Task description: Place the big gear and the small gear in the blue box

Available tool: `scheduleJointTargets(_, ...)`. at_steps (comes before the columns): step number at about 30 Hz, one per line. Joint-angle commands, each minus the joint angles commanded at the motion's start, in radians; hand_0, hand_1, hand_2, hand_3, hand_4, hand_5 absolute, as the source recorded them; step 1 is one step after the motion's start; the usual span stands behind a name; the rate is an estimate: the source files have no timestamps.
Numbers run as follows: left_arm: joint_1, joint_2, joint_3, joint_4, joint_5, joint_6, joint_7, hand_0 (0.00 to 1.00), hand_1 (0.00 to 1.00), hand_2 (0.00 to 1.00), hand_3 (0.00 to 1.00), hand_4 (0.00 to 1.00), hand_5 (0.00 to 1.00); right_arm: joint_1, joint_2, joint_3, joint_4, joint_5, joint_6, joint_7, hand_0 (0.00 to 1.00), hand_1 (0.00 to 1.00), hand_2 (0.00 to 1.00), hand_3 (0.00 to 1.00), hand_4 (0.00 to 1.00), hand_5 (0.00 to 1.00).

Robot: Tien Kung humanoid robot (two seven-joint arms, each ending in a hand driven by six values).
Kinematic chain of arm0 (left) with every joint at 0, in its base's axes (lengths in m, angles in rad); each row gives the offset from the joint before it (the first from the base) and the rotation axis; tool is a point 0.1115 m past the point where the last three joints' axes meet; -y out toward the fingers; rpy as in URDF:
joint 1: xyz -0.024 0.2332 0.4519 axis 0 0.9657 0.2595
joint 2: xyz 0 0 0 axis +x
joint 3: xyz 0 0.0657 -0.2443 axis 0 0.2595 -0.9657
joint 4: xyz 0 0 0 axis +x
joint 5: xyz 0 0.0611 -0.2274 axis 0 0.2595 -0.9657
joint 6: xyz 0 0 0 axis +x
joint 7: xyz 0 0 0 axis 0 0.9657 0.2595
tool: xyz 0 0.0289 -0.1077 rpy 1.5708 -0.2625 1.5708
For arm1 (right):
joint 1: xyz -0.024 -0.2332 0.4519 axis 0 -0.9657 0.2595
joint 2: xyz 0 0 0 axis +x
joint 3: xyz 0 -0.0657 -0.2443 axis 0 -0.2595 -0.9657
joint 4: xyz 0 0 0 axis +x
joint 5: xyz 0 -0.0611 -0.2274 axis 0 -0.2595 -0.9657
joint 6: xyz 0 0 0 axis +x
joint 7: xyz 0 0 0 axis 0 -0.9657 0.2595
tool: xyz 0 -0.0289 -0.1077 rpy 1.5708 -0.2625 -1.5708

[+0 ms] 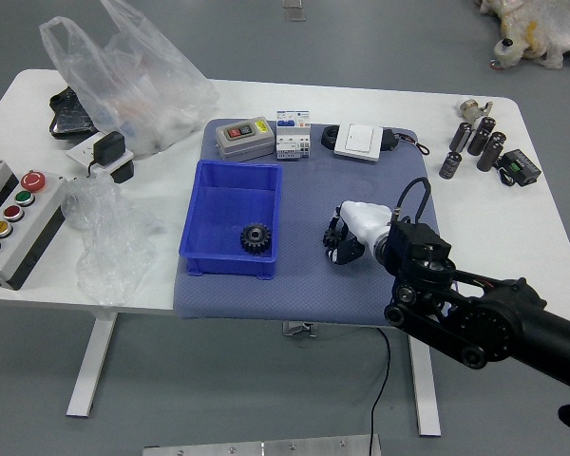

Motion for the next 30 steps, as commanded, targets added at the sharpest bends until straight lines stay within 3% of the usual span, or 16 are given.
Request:
scheduleJointTargets(3, 0.000, 0.000, -0.001, 0.000, 0.001, 0.000, 0.000, 0.626, 0.590, 0.588, 0.641, 0.666, 0.367, 0.000, 0.000, -0.001, 0.000, -0.002, -0.008, 0.000, 0.199, 0.363, 0.441, 0.558, 0.570, 0.108)
scheduleJointTargets(4, 0.000, 0.000, -0.001, 0.000, 0.000, 0.000, -0.001, 0.626, 0.590, 0.589, 0.642, 0.664, 0.365, 0.001, -0.001, -0.001, 0.000, -0.003, -0.011, 0.000, 0.190, 0.355, 0.403, 0.499, 0.550, 0.093)
scheduleJointTargets(23, 0.002, 0.001, -0.004, 0.000, 0.005, -0.002, 0.001, 0.626, 0.590, 0.589, 0.643, 0.664, 0.373, 0.026, -0.013, 0.042, -0.014, -0.008, -0.074, 0.000, 0.185, 0.352, 0.391, 0.471, 0.558, 0.121)
scheduleJointTargets(30, 0.002, 0.002, -0.012, 0.000, 0.016, -0.005, 0.004, 0.626, 0.590, 0.591, 0.644, 0.667, 0.382, 0.094, 0.014, 0.025, 0.008, 0.085, -0.149, 0.072, 0.179, 0.351, 0.383, 0.460, 0.562, 0.129)
